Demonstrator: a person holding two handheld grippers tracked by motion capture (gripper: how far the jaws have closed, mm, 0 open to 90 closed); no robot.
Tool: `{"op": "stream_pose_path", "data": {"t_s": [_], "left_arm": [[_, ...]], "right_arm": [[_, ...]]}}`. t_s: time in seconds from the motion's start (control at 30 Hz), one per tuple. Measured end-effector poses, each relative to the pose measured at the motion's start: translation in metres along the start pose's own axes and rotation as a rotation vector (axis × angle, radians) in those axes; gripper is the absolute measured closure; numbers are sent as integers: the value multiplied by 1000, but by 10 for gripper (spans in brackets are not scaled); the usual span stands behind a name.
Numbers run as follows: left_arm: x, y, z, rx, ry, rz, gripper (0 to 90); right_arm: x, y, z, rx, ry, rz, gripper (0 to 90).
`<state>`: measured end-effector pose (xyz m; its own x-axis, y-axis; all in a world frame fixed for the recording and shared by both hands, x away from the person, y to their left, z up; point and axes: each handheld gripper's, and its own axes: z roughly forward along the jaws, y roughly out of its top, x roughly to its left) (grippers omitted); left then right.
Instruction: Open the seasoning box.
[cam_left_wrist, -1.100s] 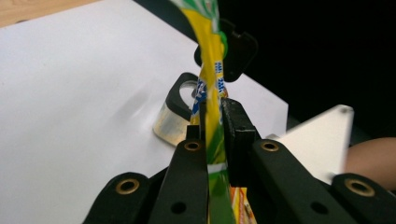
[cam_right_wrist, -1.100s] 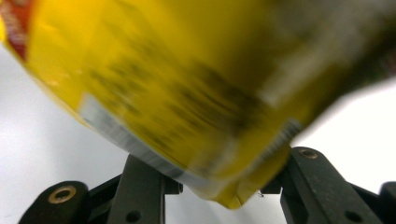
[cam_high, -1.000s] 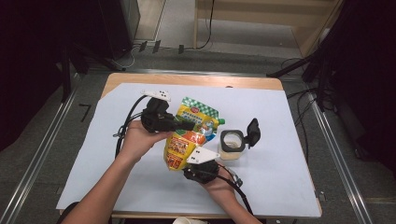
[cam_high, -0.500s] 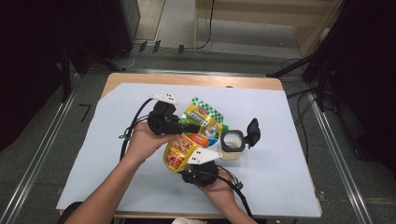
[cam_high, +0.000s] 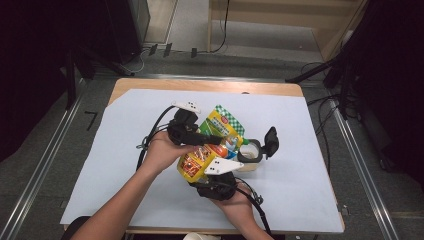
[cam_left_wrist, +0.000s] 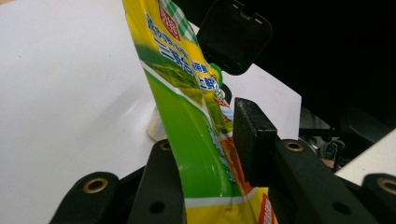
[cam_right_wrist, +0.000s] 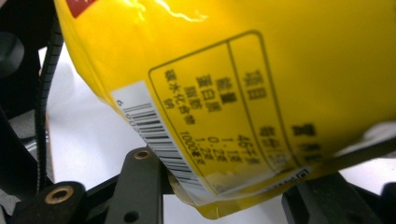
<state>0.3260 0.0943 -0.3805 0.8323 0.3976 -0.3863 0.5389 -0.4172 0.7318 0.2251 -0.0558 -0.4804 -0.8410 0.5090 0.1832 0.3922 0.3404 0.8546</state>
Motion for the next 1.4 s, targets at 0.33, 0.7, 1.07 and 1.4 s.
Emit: {"op": "stream_pose_path", "data": {"t_s": [0.33, 0.7, 1.07, 1.4], "left_arm": [[-4, 15, 16, 46, 25, -109, 728], [-3, 15, 21, 76, 57, -101, 678], [0, 16, 30, 107, 67, -94, 671], [-2, 22, 40, 134, 58, -89, 672]], "right_arm": [[0, 4, -9, -34, 20, -11, 614], [1, 3, -6, -25, 32, -14, 589], [0, 1, -3, -4, 43, -13, 531], [-2, 0, -4, 20, 26, -11, 576]]}}
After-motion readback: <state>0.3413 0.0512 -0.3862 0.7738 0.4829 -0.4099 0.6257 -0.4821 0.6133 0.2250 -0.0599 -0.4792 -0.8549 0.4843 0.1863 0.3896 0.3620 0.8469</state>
